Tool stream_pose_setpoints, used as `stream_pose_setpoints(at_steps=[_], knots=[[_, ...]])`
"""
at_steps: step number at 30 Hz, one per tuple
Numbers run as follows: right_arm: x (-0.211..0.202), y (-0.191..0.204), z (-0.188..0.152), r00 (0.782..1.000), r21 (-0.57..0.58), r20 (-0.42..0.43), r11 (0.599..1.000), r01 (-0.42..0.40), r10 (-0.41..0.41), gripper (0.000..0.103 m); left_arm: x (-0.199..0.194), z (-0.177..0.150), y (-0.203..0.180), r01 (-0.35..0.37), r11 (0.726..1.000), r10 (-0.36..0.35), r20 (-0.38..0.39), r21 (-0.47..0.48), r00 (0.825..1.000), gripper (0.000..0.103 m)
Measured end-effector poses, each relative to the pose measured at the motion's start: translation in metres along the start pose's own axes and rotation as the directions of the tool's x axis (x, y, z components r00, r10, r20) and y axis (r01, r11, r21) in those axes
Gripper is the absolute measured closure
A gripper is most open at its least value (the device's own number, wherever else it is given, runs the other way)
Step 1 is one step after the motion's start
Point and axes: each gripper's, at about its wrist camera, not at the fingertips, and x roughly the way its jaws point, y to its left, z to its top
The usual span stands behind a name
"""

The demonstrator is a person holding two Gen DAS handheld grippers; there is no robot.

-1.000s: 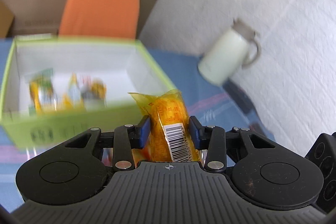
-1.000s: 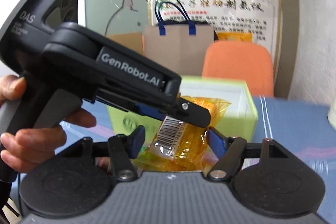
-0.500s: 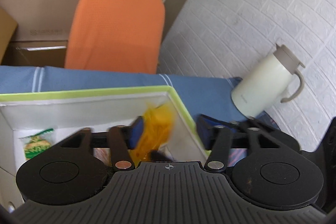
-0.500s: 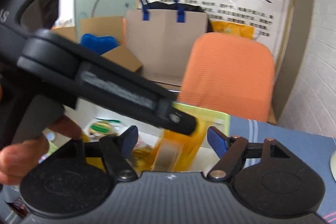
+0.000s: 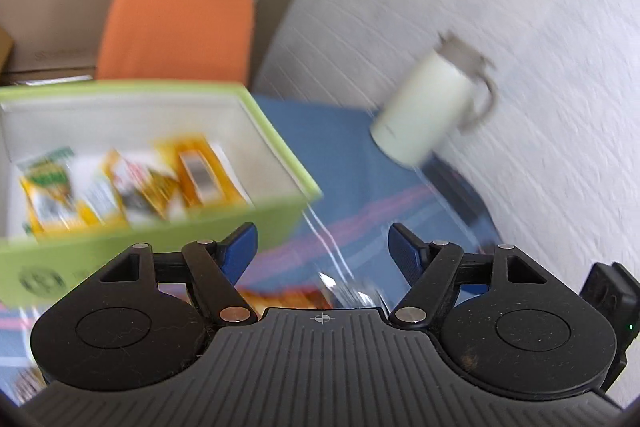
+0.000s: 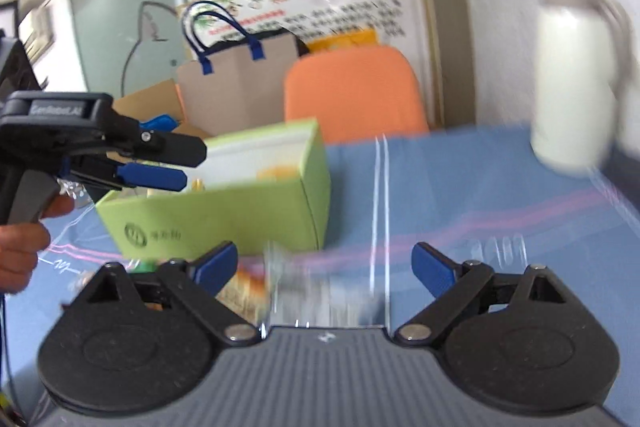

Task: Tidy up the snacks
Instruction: 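Grasp the silver foil snack bag with the left gripper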

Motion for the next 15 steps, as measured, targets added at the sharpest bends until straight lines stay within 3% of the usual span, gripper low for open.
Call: stream_pose_setpoints(at_steps=[7,15], knots=[[-0.003,0.008,-0.035,0.999,0.054,-0.05,0.999,-0.004,0.007,0.01,0.032,-0.039,-0.035,-0.02,1.0,0.021,-0.108,0.011,0.994,0.042],[0.008,0.009,-0.037,0.998,0.014,-0.064,1.0,-0.003,0.003,0.01,0.059,-0.05,-0.042,-0.102,0.995,0.104,-0.155,0.017,0.983,0.037]])
